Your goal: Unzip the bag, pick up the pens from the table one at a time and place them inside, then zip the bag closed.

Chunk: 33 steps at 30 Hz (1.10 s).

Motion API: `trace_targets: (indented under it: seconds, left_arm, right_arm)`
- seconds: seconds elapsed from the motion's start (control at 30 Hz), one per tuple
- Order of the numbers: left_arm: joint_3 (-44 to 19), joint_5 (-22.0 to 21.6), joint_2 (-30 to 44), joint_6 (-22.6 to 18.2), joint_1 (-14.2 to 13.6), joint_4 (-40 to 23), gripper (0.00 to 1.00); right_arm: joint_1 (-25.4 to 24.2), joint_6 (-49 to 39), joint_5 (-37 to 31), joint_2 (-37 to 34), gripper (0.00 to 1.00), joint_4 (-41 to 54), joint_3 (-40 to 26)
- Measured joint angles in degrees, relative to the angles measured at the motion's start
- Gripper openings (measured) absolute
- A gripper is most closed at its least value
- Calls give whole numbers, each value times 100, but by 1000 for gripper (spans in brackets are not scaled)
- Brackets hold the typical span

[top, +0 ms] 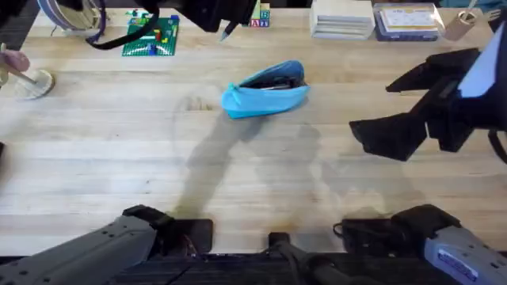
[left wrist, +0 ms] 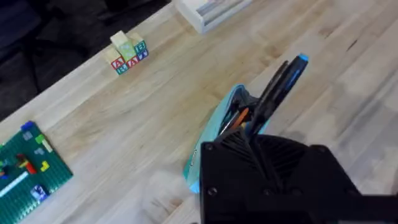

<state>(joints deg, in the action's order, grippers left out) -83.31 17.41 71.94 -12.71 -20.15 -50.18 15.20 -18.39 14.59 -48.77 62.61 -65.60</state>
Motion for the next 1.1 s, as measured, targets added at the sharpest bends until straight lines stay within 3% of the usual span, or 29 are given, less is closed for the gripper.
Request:
trace_targets:
  seconds: [0.27, 0.47, 1.1]
  left_arm:
    - [0, 235, 70, -454, -2, -17, 43]
    - [0, 738, 534, -698, -4, -15, 43]
    - [0, 1191, 1869, -996, -4, -17, 43]
  right_arm:
    - [0, 0, 0, 0, 996, 0, 0]
    - [0, 0, 0, 2, 996, 0, 0]
    - [0, 0, 0, 0, 996, 0, 0]
